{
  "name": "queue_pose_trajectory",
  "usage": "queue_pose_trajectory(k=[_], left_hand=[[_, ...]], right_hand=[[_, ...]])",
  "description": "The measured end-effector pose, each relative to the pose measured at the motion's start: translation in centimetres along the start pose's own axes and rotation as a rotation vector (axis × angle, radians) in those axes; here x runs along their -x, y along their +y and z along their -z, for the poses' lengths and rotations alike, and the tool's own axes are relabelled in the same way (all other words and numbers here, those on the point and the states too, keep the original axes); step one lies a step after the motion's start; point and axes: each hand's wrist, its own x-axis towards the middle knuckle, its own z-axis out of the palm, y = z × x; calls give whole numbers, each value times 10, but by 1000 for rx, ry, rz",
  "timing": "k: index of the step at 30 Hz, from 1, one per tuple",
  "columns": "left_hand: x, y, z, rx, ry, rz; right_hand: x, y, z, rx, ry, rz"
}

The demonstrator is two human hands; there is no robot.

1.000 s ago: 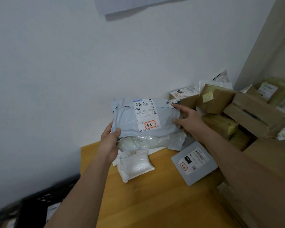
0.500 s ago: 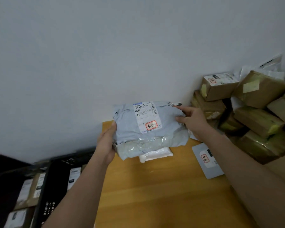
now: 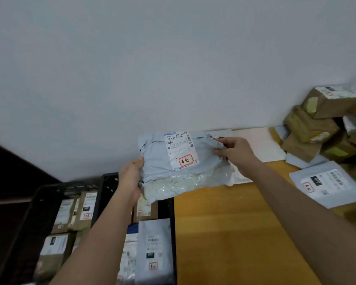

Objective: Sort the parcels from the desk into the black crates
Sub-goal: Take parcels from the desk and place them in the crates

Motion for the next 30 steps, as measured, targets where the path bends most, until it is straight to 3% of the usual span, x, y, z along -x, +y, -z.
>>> queue_pose_trajectory(k=[6,13,20,26,30], left_hand=[[-29,10,126,-280,154,-14],[-57,-28,193,-684,194,23],[-74,-117,220,-934,-13,106],[-92,-198,246,-1135,-104,245],[-89,-237,252,-1448,-126,221]], right_hand=[[22,15,-125,151,-94,-114],[36,72,-201,488,-284,-304],[39,176,-248,798,-543,-409],[50,259,-274,837,-667,-505],[61,298,-285,1047,-750,-564]])
